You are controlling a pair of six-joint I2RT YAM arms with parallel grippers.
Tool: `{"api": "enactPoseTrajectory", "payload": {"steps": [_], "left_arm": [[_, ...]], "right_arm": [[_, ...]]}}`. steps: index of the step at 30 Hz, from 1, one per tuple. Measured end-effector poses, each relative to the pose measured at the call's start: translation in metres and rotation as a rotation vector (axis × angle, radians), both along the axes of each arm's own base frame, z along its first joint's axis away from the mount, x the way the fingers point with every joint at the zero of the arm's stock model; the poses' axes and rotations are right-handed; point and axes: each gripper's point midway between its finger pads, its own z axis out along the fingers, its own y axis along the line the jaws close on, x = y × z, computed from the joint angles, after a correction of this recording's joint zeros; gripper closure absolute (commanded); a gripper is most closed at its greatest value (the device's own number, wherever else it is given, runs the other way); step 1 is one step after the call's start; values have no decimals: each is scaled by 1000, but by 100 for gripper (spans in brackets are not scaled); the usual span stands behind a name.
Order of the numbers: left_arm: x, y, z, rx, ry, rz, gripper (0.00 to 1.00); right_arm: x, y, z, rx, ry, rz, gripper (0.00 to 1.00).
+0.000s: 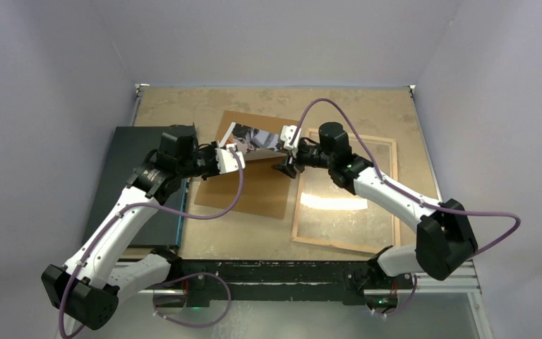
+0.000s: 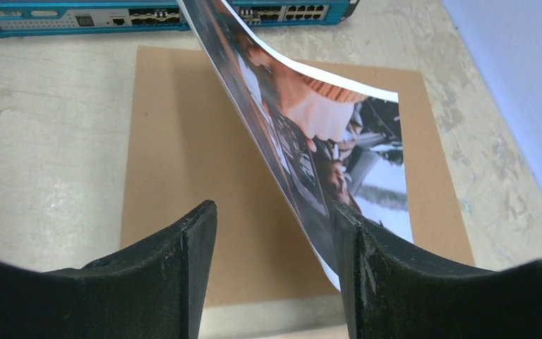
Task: Put the photo into the frame
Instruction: Pick up the photo at the center of the board, then turn over the photo from the photo frame.
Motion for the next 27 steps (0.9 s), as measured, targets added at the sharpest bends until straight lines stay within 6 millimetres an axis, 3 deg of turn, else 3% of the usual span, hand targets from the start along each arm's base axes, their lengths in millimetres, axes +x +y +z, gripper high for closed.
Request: {"api": "enactPoseTrajectory", "payload": {"steps": [7,11,16,19,20,24,27], "left_arm": [[0,3,7,-2,-31,9,100],[3,5,10,1,-48,25,100],[11,6,43,-61,-166,61,100],[15,8,74,-127,-267,94,54],[18,9,86,-150,-308,113,45],[30,23,138,-269,-464,239,31],[38,38,173,-359,-564,349,17]], "right_arm": [[13,13,2,15,-76,-32,64],[20,12,12,34,-117,-68,98],[19,7,32,67,-149,-99,100],[13,7,49,105,-163,-104,100],[11,6,55,120,-165,-107,100],[10,4,90,195,-139,-152,100],[13,7,141,286,-99,-192,100]]}}
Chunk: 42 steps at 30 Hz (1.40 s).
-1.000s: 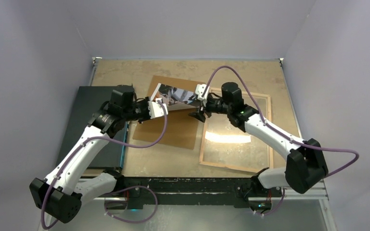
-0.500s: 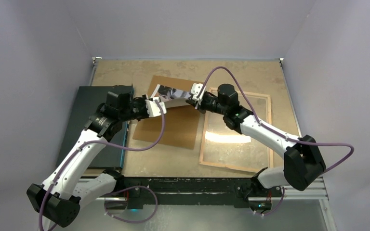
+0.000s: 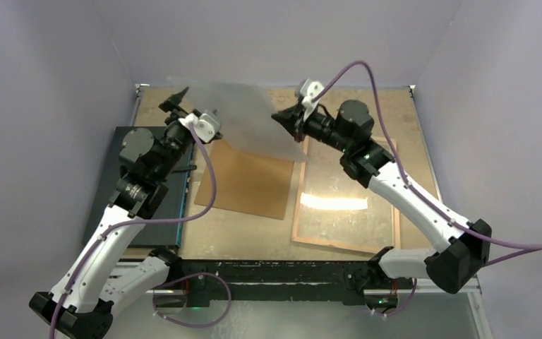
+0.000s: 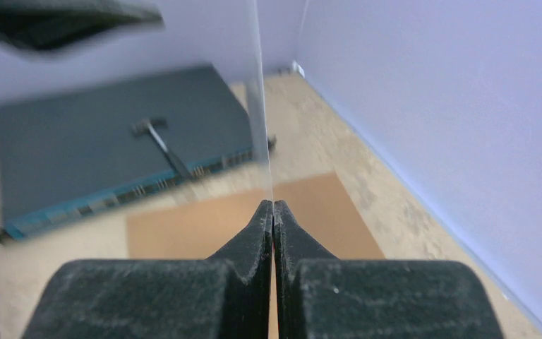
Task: Put the photo into the frame
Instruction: Turn over the photo from the photo frame.
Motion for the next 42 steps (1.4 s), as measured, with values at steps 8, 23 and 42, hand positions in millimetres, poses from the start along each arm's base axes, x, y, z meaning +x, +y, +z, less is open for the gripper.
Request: {"api": "enactPoseTrajectory", "payload": {"steps": [8,23,42], "left_arm": [[-7,41,90,-260,-180,182,10],[60,-1,-75,-38,381,186,17],[35,-93,-270,248,949,-155,17]], "right_arm": [[-18,-9,133,262,192,-44,100],[64,-198,-137,94,1026,-836,100],[43,-304,-207,-491,854,-1275,100]]}}
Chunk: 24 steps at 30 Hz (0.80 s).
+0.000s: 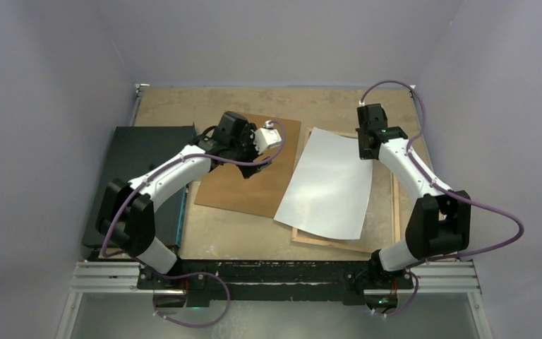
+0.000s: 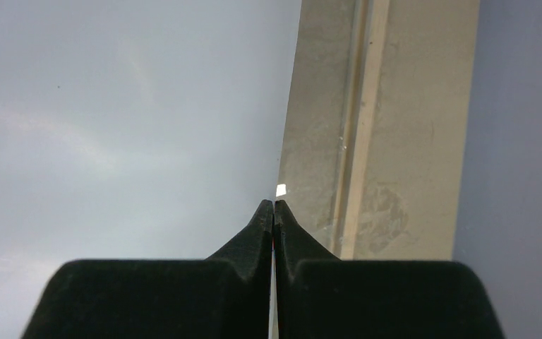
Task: Put the photo into the frame
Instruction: Turn over the photo from the photo frame.
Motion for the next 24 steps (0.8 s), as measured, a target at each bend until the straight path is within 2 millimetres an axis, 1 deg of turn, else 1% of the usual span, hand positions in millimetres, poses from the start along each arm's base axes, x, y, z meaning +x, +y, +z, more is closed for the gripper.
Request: {"api": "enactPoseTrajectory", "payload": {"steps": [2,5,7,11,12,15,17,21,24], "left_arm": [[-8,-20,-7,-4,8,-67,19],[-18,-42,-19,-8,24,-136,23],[-22,-53,-29,-5,39,-167,26],[-21,-59,-61,31,80,-192,33],[-22,-60,-68,41,93,-196,34],[-25,-60,-83,65,106,-218,38],[-32,-64,-85,68,110,-241,39],[-51,-81,-89,72,106,-314,41],[-71,-96,-91,78,113,-376,41]], "right_arm": [[-6,-4,-5,-47,25,12,100],[-14,-9,-7,-102,41,39,100],[-18,-14,-5,-133,39,48,100],[-16,-19,3,-166,15,47,100],[-15,-20,4,-172,13,46,100],[-14,-22,0,-188,25,42,100],[-12,-22,-6,-193,43,45,100],[-9,-19,-18,-213,87,81,100],[-6,-13,-18,-241,88,130,100]]}}
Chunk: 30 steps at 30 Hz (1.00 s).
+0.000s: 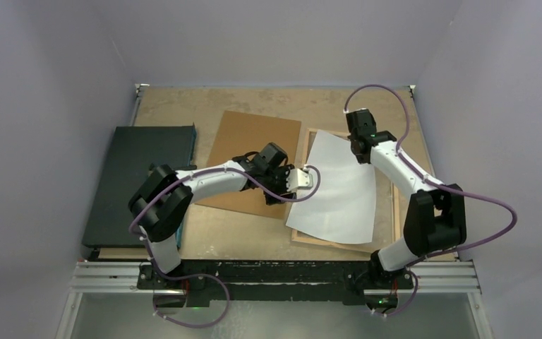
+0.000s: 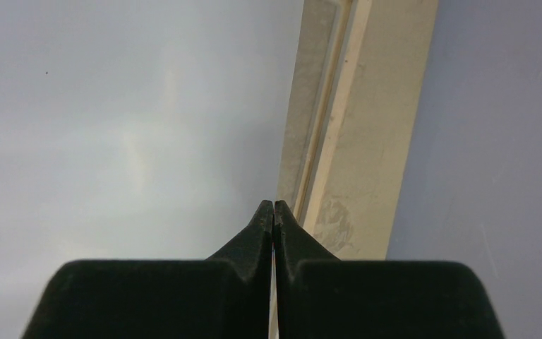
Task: Put the photo into the frame
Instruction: Turn over the photo from the photo frame.
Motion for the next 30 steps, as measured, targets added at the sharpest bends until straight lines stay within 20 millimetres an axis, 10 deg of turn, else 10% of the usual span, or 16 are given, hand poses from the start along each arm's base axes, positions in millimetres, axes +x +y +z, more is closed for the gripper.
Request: {"api": "enactPoseTrajectory", "payload": {"steps": [7,30], "left_arm": [[-36,-14,-6,25,40,-87,44],[-45,-15,-8,28,81,-67,46]], "right_arm": [[13,17,5,-35,-38,78,100],[27,1,14,-177,-63,108,100]]}}
